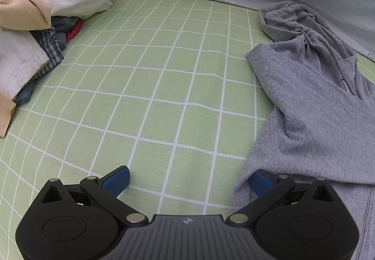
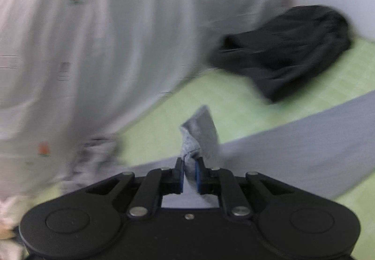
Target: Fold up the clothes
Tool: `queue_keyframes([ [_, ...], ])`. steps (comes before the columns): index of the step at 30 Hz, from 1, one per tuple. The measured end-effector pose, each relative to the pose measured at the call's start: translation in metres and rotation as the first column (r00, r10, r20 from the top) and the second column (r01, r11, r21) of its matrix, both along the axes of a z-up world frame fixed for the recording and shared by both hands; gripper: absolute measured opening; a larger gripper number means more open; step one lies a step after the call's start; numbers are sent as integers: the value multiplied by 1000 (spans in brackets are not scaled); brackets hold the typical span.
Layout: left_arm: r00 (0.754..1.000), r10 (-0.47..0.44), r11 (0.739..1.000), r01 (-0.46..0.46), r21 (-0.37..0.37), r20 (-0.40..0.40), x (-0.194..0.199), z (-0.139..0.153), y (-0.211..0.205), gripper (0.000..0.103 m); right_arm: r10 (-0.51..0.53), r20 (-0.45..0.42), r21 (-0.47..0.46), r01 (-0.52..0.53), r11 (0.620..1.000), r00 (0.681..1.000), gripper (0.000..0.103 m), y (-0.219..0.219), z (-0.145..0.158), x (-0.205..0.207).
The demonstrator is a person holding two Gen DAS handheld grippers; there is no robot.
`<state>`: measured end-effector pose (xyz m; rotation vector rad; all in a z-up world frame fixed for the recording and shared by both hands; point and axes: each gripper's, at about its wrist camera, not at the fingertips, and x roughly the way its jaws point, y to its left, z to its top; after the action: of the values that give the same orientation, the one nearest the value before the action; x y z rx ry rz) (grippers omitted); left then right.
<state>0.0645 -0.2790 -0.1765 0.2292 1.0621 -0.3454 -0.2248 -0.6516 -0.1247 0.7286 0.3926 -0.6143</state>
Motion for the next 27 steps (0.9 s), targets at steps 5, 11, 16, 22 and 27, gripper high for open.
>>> queue_keyframes([
  [5,1000,-9,1000,9,-4,4,0,0,1,103,228,106,76,-237,969,968,10,62,3,56],
  [11,1000,-6,1000,6,-20,21,-5,10,6,103,521,-203,18,-529,848,829,21,158,-33,118],
  [16,999,1,999,0,-34,36,-11,20,11,103,502,-301,-103,-551,828,811,87,170,-24,108],
  [22,999,10,999,-7,-51,54,-18,32,16,103,327,-228,-232,-377,896,917,103,131,1,64],
  [27,992,-8,997,17,-70,124,-35,56,14,103,39,-287,-238,-111,965,957,103,78,-12,8],
])
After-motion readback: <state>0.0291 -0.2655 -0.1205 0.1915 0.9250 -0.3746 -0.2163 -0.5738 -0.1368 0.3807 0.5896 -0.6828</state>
